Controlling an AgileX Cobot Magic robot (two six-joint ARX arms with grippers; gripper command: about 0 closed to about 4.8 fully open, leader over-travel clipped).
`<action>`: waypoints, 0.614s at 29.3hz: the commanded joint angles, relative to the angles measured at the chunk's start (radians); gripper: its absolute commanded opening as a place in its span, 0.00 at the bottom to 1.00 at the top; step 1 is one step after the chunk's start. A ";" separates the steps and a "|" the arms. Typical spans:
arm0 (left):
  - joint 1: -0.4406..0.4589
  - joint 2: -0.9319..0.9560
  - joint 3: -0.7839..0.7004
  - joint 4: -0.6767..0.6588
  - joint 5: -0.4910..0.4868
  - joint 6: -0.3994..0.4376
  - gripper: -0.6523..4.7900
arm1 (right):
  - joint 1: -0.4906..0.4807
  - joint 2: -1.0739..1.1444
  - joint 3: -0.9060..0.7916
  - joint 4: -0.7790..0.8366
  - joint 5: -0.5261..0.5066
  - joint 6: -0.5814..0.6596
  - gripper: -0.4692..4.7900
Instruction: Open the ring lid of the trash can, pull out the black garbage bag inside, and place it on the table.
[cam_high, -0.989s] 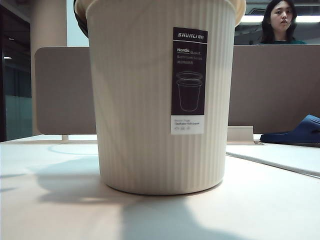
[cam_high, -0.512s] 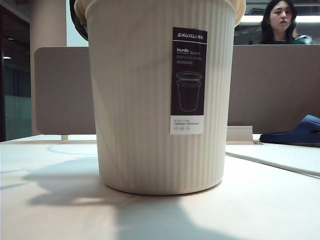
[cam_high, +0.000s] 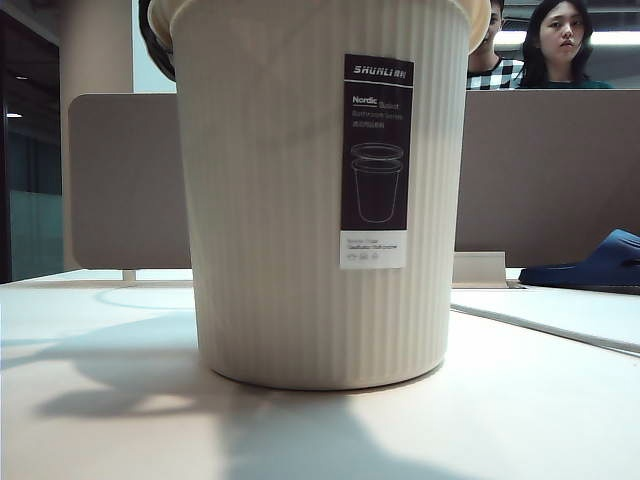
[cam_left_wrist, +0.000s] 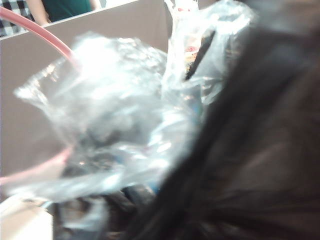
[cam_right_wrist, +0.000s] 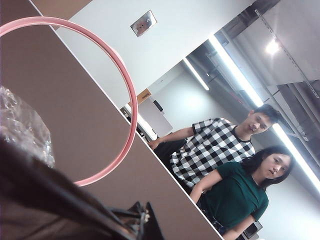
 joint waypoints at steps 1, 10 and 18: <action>-0.005 0.001 0.007 -0.003 0.004 0.021 0.36 | 0.002 -0.005 0.007 0.006 -0.006 0.008 0.09; -0.005 0.000 0.045 -0.001 -0.014 0.021 0.11 | 0.002 -0.005 0.006 -0.009 -0.002 0.008 0.09; -0.005 0.000 0.123 -0.019 -0.014 0.019 0.11 | -0.003 -0.005 0.006 -0.008 -0.010 0.002 0.09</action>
